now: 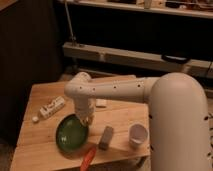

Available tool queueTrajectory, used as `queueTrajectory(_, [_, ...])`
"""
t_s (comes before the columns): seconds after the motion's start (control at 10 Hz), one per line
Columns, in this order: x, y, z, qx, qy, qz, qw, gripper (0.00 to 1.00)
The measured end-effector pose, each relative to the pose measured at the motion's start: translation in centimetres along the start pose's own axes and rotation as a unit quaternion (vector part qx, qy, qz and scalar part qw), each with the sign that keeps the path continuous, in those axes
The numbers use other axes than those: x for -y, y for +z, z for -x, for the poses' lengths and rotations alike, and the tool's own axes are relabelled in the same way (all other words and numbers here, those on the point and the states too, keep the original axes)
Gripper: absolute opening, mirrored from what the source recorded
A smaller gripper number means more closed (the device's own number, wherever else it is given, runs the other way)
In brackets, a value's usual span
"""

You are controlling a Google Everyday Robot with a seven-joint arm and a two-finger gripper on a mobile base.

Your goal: Drag the ceramic bowl in a circle

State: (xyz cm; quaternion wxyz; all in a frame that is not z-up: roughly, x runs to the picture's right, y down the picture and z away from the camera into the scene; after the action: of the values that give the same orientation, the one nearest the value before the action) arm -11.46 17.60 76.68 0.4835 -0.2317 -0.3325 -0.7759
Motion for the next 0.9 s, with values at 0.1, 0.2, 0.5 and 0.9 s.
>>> queueTrajectory(0.1, [1.9, 0.0, -0.8, -0.003, -0.008, -0.005, 1.0000, 0.00])
queueTrajectory(0.2, [2.4, 0.1, -1.1, -0.004, -0.011, -0.004, 0.9999, 0.00])
queueTrajectory(0.5, [5.5, 0.7, -0.8, -0.006, -0.038, -0.001, 0.9993, 0.00])
queueTrajectory(0.9, [8.8, 1.4, 1.7, -0.005, -0.071, 0.011, 0.9974, 0.00])
